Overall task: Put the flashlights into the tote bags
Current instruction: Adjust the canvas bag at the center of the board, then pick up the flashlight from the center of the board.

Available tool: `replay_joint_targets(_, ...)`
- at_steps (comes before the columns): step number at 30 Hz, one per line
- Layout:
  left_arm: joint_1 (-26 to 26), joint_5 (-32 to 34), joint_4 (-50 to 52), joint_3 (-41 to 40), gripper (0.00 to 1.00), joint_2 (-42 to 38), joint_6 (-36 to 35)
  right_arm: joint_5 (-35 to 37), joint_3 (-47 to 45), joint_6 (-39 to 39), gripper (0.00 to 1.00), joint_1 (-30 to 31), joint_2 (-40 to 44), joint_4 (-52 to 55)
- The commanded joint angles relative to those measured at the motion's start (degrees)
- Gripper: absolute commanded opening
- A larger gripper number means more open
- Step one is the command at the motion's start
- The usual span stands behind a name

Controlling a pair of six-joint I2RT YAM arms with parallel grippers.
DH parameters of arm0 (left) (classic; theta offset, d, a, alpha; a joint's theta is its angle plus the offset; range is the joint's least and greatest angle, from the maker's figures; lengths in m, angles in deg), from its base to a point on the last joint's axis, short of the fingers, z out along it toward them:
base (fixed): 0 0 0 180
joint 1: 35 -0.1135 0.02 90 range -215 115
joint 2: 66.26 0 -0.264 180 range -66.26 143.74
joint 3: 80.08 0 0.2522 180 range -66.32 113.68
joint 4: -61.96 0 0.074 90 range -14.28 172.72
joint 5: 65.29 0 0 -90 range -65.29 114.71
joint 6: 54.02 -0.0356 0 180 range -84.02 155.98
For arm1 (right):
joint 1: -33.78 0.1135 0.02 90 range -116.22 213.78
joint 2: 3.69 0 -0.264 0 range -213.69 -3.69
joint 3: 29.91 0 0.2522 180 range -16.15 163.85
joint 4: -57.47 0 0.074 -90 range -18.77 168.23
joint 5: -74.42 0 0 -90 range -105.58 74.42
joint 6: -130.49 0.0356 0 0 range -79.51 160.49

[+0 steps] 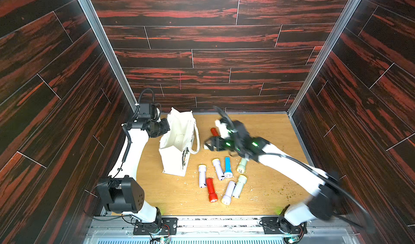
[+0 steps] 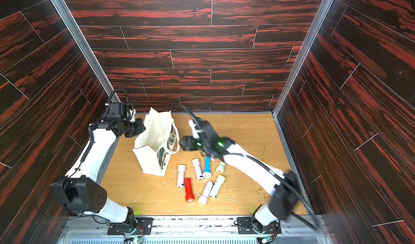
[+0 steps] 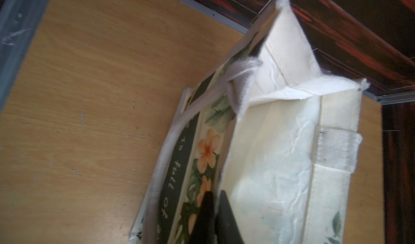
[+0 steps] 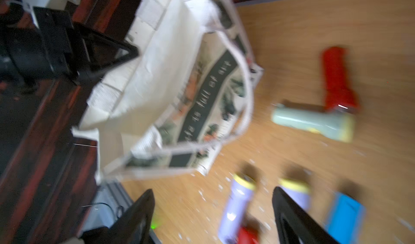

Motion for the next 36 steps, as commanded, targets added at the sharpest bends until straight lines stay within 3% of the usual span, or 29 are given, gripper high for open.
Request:
replay_joint_targets(1, -1.56, -6.82, -5.19, -3.22, 0.00, -3.42, 1.82, 5.95, -7.58, 2.76, 0.74, 0.09, 4.32, 4.23)
replay_joint_targets(6, -4.73, -17.58, -16.59, -9.99, 0.00, -5.78, 6.71, 4.55, -10.91, 5.67, 0.64, 0.56, 4.98, 9.82)
replay_joint_targets(13, -7.00, -26.62, -22.06, -13.05, 0.00, -4.90, 7.89, 5.79, -2.67, 5.95, 0.53, 4.01, -6.17, 18.23)
replay_joint_targets(22, -9.64, -23.66, -19.72, -13.55, 0.00, -5.89, 6.54, 5.88, 3.46, 6.04, 0.51, 4.47, -17.05, 22.02)
replay_joint_targets(36, -9.58, -25.12, -20.06, -13.88, 0.00, -5.97, 6.36, 12.02, 9.38, 5.45, 0.47, 4.48, -27.91, 26.43)
